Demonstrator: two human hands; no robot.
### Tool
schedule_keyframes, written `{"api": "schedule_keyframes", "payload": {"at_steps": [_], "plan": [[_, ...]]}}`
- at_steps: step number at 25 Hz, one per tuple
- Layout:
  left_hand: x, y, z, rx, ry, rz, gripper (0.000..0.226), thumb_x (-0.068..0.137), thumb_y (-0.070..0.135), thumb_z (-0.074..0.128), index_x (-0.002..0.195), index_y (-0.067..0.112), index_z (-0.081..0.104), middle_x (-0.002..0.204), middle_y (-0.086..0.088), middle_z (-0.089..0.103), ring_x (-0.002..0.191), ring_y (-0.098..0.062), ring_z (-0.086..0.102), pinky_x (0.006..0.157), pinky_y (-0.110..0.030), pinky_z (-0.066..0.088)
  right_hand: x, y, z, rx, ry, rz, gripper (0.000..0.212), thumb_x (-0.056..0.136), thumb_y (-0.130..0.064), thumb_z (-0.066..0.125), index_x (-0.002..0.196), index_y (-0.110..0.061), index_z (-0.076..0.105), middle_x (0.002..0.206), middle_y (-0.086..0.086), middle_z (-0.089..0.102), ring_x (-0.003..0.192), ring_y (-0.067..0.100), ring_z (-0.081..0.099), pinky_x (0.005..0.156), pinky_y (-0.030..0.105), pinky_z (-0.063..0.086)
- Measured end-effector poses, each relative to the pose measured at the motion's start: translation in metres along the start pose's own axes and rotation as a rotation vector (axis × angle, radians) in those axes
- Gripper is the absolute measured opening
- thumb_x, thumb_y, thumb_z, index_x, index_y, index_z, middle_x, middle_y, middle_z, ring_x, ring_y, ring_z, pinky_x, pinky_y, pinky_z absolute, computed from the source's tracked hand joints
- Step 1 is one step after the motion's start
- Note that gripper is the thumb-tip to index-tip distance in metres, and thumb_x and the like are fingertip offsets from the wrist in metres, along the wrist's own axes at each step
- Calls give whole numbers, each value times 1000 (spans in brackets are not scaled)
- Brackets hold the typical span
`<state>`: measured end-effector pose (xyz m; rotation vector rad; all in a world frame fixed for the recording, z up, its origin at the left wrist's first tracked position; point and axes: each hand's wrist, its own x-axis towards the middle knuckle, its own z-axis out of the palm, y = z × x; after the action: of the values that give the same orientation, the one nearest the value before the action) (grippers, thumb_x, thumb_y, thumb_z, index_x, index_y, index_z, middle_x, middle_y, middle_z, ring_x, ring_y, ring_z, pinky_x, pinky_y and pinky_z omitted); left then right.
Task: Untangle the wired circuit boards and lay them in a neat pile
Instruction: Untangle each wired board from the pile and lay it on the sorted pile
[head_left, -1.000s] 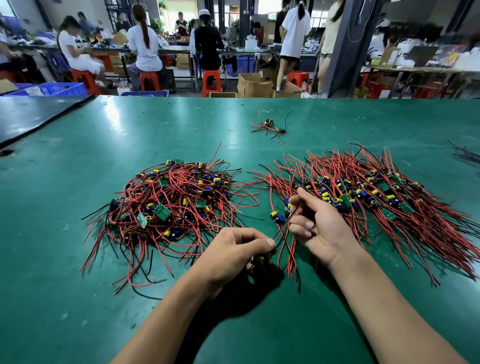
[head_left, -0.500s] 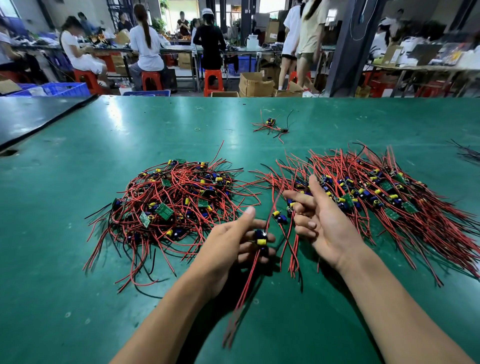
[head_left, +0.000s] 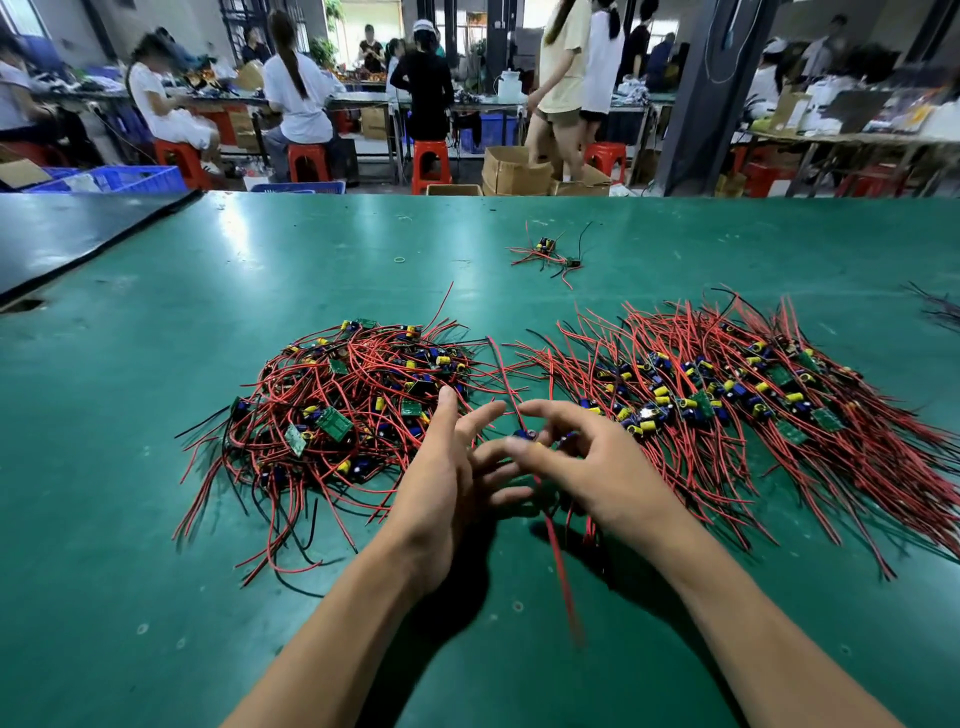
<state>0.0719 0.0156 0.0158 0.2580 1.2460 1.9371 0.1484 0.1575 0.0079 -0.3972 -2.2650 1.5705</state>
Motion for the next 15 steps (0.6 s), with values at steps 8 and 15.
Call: {"api": "schedule_keyframes", "payload": {"at_steps": [8, 15], "plan": [[-4, -2, -6, 723, 393, 454, 14, 91, 21, 66, 105, 19, 70, 82, 9, 70, 67, -5, 64, 67, -20, 52, 6, 11, -7, -452, 446, -64, 37, 84, -26, 77, 120, -22, 69, 106, 0, 59, 86, 14, 59, 88, 26, 47], [-2, 4, -22, 1098, 562, 643, 31, 88, 12, 65, 119, 14, 67, 118, -1, 61, 107, -13, 57, 98, -34, 46, 2, 8, -2, -576, 347, -323, 24, 87, -33, 73, 106, -18, 74, 99, -5, 59, 95, 14, 59, 89, 30, 47]]}}
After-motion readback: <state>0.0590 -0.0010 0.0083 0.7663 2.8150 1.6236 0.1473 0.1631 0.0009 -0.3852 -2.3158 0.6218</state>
